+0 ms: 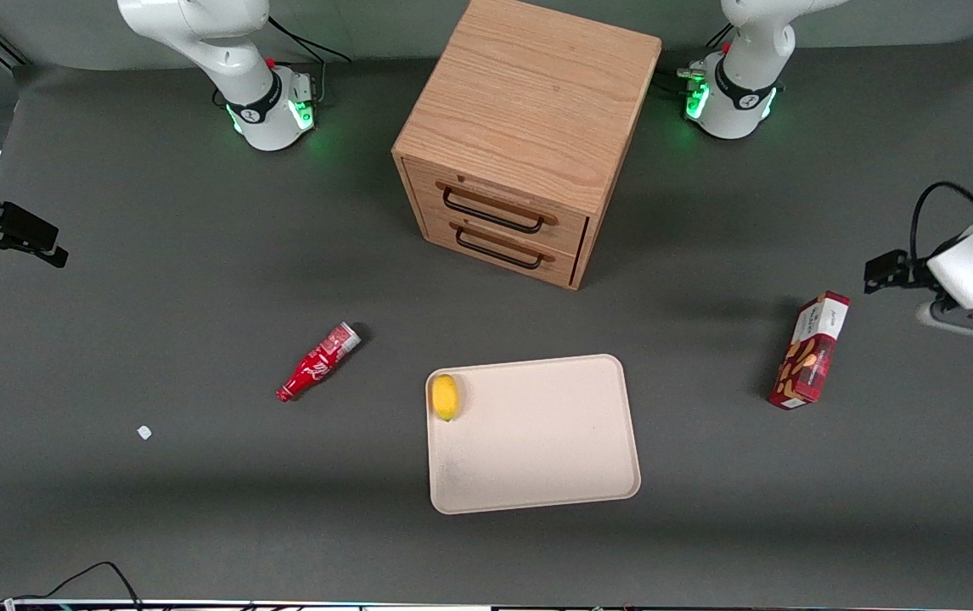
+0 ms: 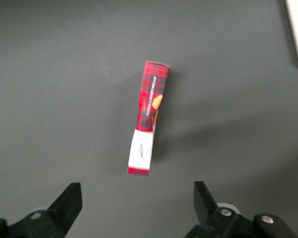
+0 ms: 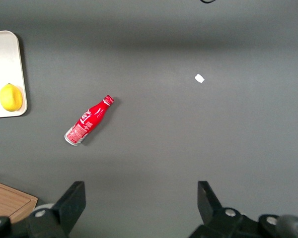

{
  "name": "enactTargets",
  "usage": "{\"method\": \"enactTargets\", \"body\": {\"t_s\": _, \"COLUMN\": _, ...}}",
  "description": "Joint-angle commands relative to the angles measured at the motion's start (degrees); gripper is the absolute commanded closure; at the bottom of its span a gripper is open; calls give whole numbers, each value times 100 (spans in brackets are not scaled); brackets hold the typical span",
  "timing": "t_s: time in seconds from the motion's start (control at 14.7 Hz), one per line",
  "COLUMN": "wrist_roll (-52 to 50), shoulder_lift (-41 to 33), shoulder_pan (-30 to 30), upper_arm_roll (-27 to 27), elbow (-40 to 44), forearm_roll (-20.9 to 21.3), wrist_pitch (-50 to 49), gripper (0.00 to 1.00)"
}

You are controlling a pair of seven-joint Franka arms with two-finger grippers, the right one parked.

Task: Place red cookie box on tray
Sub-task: 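Move the left gripper over the red plaid cookie box, open, then lower the left gripper and close it on the cookie box's end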

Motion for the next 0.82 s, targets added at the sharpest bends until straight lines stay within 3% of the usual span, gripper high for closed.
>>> {"method": "enactTargets", "body": {"t_s": 0.0, "wrist_roll": 183, "shoulder_lift": 33, "shoulder_pan": 54, "upper_arm_roll": -29, "elbow": -761, "forearm_roll": 133, "wrist_pitch": 1068, "gripper": 0}}
{"method": "enactTargets", "body": {"t_s": 0.2, "wrist_roll": 218, "shoulder_lift": 427, "shoulder_pan": 45, "upper_arm_roll": -20, "elbow": -1219, "forearm_roll": 361, "wrist_pitch": 2256, "gripper": 0}}
{"method": "enactTargets", "body": {"t_s": 0.75, "wrist_roll": 218, "shoulder_lift": 1245, "shoulder_pan": -25, "upper_arm_roll": 68, "elbow": -1642, "forearm_roll": 362, "wrist_pitch": 3665, "gripper": 0}}
